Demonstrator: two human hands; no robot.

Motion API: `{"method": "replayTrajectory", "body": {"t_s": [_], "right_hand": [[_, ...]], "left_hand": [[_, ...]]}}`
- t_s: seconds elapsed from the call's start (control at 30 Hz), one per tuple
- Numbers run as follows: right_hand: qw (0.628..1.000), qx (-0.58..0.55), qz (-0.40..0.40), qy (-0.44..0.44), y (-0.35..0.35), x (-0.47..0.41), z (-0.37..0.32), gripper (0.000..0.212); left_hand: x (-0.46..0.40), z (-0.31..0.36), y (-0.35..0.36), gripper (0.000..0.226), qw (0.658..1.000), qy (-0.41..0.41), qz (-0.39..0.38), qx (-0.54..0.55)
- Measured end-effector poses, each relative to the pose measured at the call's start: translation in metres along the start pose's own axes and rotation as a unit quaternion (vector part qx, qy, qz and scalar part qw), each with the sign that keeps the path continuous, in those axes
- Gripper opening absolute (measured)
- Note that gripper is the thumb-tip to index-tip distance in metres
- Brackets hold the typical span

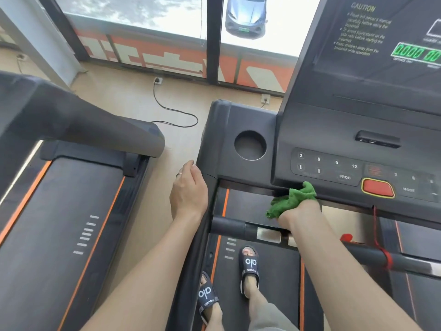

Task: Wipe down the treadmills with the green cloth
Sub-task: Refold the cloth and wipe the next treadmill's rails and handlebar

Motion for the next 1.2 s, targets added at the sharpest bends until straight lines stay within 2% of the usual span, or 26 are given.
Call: {"method": "replayTrajectory", "body": {"t_s": [0.03,0.1,0.17,0.3,0.43,0.53,0.63,0.7,0.77,0.83,0.9,0.93,1.07,1.13,1.2], "right_hand": [[1.0,0.007,0.018,-0.008,-0.003,0.005,0.004,0.031],[0.997,-0.049,0.059,0.032,0.006,0.006,0.019,0.008],[0.991,-0.069,0.081,0.082,0.021,0.021,0.049,0.013],[0.985,-0.046,0.02,0.165,0.058,0.029,0.109,0.021],[0.986,-0.016,-0.01,0.167,0.058,0.045,0.096,0.02],[0.987,-0.052,0.024,0.151,0.037,0.049,0.06,0.017],[0.992,-0.072,0.039,0.094,0.032,0.034,0.048,0.018],[0.998,0.047,-0.014,0.027,0.044,0.034,0.054,0.021],[0.972,0.215,-0.085,-0.042,0.059,0.043,0.071,0.026],[0.918,0.366,-0.115,-0.106,0.066,0.052,0.084,0.025],[0.837,0.506,-0.097,-0.184,0.063,0.056,0.082,0.031],[0.789,0.553,-0.113,-0.242,0.064,0.06,0.079,0.031],[0.547,0.633,-0.252,-0.487,0.066,0.092,0.082,0.023],[0.417,0.653,-0.272,-0.572,0.062,0.107,0.085,0.021],[0.299,0.676,-0.276,-0.614,0.053,0.112,0.087,0.024]], "left_hand": [[0.001,0.0,0.0,0.048,1.0,0.0,0.002,0.001],[0.001,0.002,-0.001,0.048,1.0,0.0,0.009,0.003],[0.001,0.003,-0.002,0.047,1.0,0.002,0.014,0.001],[-0.002,0.003,-0.001,0.046,1.0,0.012,0.023,0.0],[-0.002,0.001,-0.001,0.046,1.0,0.001,0.022,0.004],[0.001,0.002,-0.002,0.046,1.0,-0.002,0.022,0.003],[0.001,0.003,-0.003,0.046,1.0,0.002,0.024,0.002],[0.0,0.002,-0.003,0.047,1.0,0.001,0.024,0.004],[-0.002,0.0,-0.003,0.046,1.0,0.0,0.023,0.009],[-0.002,-0.001,-0.003,0.046,1.0,0.0,0.025,0.015],[-0.001,0.0,-0.003,0.045,1.0,0.002,0.026,0.016],[-0.002,0.001,-0.003,0.045,1.0,0.004,0.025,0.016],[-0.006,0.001,-0.003,0.045,0.999,0.012,0.025,0.02],[-0.006,0.001,-0.003,0.045,0.999,0.018,0.027,0.013],[-0.007,0.0,-0.002,0.044,0.999,0.023,0.03,0.012]]}}
Point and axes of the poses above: each hand's wrist, its own x-axis away from the middle knuckle, its own y-axis out of the palm, z = x × y, the point moved 8 cm from there along -x, towards the middle knuckle, and after that the axes turned 1 degree about x, right-handed, at the moved point
